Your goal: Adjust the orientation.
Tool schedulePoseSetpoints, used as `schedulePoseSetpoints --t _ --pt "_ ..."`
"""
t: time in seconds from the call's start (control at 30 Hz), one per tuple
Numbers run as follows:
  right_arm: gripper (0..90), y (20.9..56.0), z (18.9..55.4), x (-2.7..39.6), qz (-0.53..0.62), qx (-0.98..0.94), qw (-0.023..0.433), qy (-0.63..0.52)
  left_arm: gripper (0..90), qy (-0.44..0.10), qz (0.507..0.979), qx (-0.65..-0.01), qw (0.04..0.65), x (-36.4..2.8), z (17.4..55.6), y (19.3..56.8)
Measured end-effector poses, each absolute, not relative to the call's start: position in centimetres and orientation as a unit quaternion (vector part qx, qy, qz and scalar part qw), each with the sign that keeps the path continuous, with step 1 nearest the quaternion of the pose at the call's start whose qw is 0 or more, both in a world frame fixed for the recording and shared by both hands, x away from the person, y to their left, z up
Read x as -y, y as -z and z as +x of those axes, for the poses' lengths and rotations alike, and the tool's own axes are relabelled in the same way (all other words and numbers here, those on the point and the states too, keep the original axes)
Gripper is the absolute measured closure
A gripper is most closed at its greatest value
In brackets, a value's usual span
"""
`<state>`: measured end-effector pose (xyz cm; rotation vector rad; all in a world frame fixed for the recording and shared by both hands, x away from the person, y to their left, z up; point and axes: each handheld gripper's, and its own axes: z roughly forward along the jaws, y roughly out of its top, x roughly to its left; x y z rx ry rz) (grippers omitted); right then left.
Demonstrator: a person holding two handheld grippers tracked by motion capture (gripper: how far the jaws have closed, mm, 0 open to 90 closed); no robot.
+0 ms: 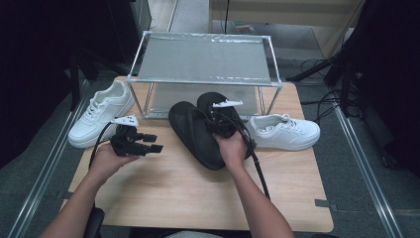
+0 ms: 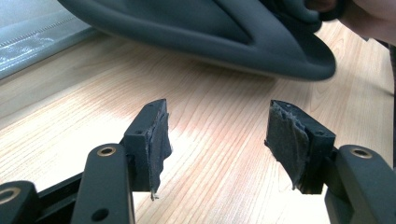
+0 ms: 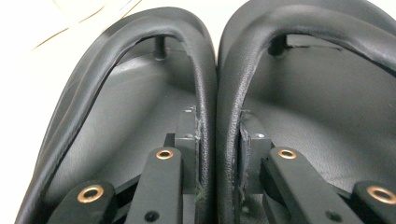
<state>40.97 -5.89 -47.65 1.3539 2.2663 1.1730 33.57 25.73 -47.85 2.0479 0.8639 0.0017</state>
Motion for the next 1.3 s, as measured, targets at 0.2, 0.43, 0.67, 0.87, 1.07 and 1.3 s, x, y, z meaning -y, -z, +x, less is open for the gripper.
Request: schedulePoseSetpoints --t 0.2,0.43,0.67,0.87,1.07,1.3 --pt "75.2 48.1 43.3 4.8 0.482 -0.768 0.137 -0.399 39.5 0.003 0.826 -0.349 0.443 -25.7 33.6 47.9" --pt "75.1 49.8 44.9 3.8 0.508 -0.754 0.134 -0.395 39.4 0.004 0.825 -0.346 0.446 -25.7 33.6 47.9" --pt "75.0 50.7 46.3 3.3 0.532 -0.735 0.139 -0.397 39.4 0.005 0.828 -0.341 0.445 -25.6 33.7 47.9" --pt "69.9 50.8 46.7 3.3 0.532 -0.733 0.148 -0.397 39.4 0.005 0.827 -0.342 0.447 -25.6 33.7 47.9" --pt "62.0 50.4 46.4 3.5 0.526 -0.739 0.141 -0.396 39.4 0.005 0.829 -0.338 0.446 -25.4 33.7 47.8" --pt "58.9 49.5 45.9 3.7 0.514 -0.748 0.155 -0.39 39.4 0.006 0.829 -0.338 0.446 -25.4 33.7 47.8"
